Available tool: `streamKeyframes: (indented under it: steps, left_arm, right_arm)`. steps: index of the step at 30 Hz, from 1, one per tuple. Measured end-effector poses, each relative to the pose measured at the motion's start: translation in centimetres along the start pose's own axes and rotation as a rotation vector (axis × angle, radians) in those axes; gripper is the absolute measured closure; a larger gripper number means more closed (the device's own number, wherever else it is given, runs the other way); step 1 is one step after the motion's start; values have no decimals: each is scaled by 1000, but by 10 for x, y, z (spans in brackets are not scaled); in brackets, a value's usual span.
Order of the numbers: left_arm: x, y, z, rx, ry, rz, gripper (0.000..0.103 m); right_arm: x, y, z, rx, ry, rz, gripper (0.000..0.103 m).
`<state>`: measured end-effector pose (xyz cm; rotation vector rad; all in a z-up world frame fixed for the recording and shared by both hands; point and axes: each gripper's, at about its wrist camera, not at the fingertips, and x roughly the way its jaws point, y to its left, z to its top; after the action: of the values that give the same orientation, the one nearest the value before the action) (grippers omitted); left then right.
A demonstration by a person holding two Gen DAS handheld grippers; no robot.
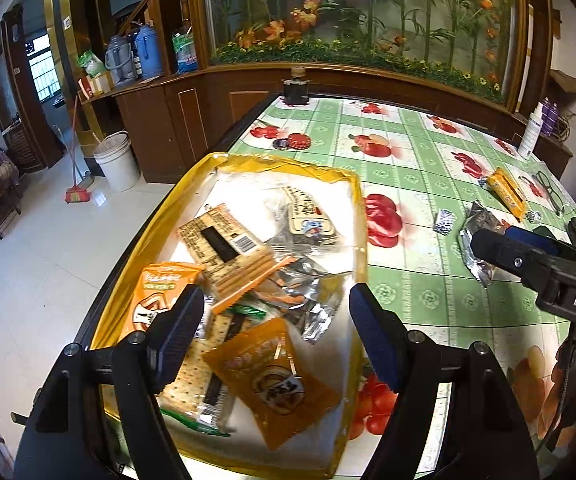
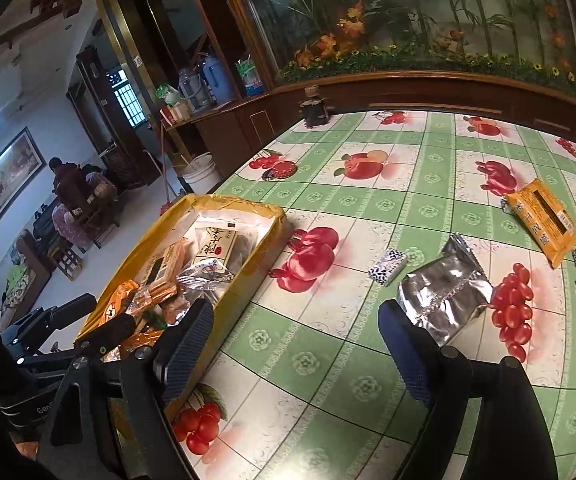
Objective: Organize snacks
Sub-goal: 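Withdraw both open tools from the tray toward the table, then grasp the silver foil bag with the left tool while the right tool grasps the dark green pouch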
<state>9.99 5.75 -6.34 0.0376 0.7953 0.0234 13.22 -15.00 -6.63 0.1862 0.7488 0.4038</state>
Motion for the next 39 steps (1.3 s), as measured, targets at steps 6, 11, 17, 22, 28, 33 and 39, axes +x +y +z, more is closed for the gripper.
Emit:
streamKeyframes:
  steps: [6,11,17,22,28,33,39]
  left_arm:
    - [3,-24,1,20,3,-61,28]
    - [11,-52,2,43,27,-115,28]
    - [19,-94,3,113,41,-167,28]
    - [33,-135,10,187,53,-264,28]
    - [50,-178,22,279,73,-321,28]
    - [64,-201,36,329,75,-315,28]
    - [88,-222,42,400,105,-311,28]
  right_arm:
    - [-19,-31,-14,32,-13,-66,17]
    - [-34,-68,-27,79,-13,-122,16]
    - [-54,-114,-43,139,-12,-181,16]
    - [-69,-148,-48,176,-19,-227,16]
    - [-77,-186,-46,175,-11,-279,16]
    - [-76,-212,-39,174,-6,-296,16]
    - [-63,-236,-31,162,21,-304,15]
